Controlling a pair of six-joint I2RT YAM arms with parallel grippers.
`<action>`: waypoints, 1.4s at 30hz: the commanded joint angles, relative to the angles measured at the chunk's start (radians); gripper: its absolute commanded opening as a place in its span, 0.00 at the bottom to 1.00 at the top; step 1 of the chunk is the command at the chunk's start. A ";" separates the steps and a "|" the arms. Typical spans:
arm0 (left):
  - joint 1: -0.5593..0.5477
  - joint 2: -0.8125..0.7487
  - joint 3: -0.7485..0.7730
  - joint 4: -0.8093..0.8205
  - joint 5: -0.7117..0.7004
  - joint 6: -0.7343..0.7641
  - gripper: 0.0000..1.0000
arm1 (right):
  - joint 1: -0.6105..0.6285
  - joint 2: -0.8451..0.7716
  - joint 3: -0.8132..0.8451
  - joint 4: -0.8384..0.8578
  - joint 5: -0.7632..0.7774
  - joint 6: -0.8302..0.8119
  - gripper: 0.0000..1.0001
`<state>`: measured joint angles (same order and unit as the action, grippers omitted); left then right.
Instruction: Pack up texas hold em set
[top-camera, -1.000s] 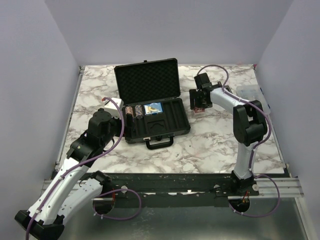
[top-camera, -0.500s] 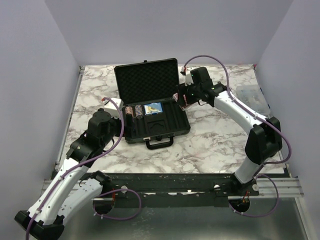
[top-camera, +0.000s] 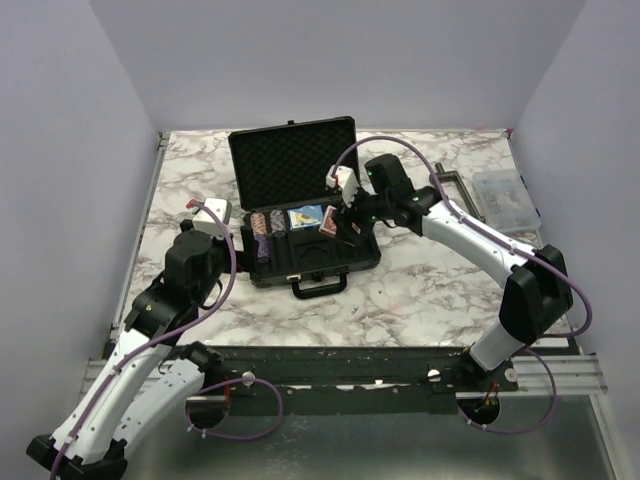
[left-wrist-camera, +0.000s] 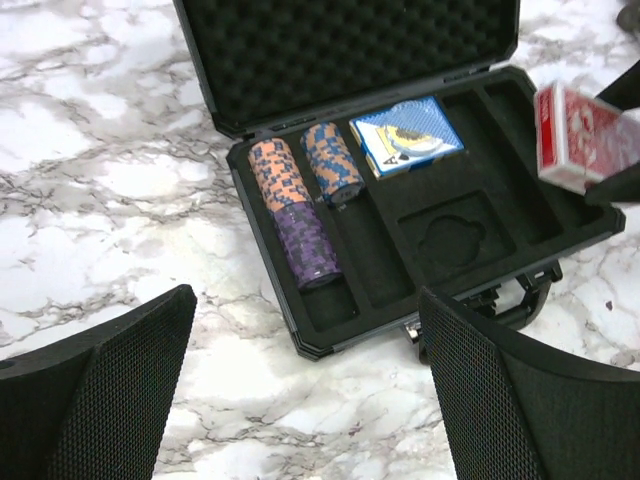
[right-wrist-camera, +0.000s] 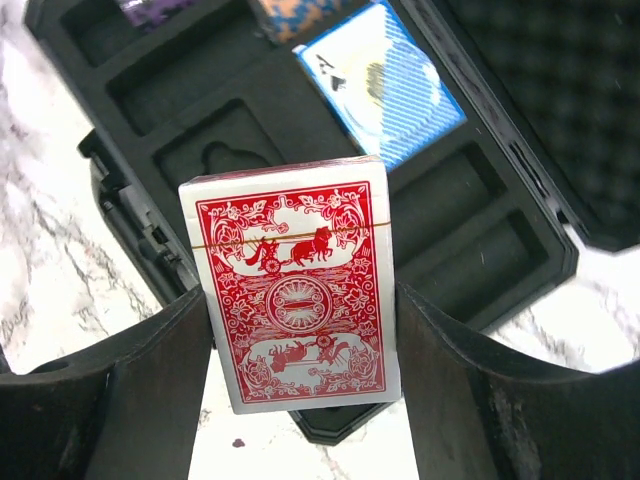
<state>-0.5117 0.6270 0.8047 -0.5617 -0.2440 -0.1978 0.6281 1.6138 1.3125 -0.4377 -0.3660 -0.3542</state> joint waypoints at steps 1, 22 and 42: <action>0.002 -0.077 -0.026 0.047 -0.026 0.013 0.92 | 0.034 0.044 0.060 -0.055 -0.160 -0.257 0.44; 0.002 -0.083 -0.029 0.052 0.057 0.043 0.91 | 0.159 0.344 0.297 -0.246 -0.026 -0.524 0.43; 0.002 -0.089 -0.029 0.053 0.048 0.045 0.91 | 0.224 0.385 0.279 -0.239 0.027 -0.476 0.43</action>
<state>-0.5117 0.5434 0.7879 -0.5194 -0.2081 -0.1650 0.8204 1.9900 1.5936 -0.6544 -0.3462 -0.8631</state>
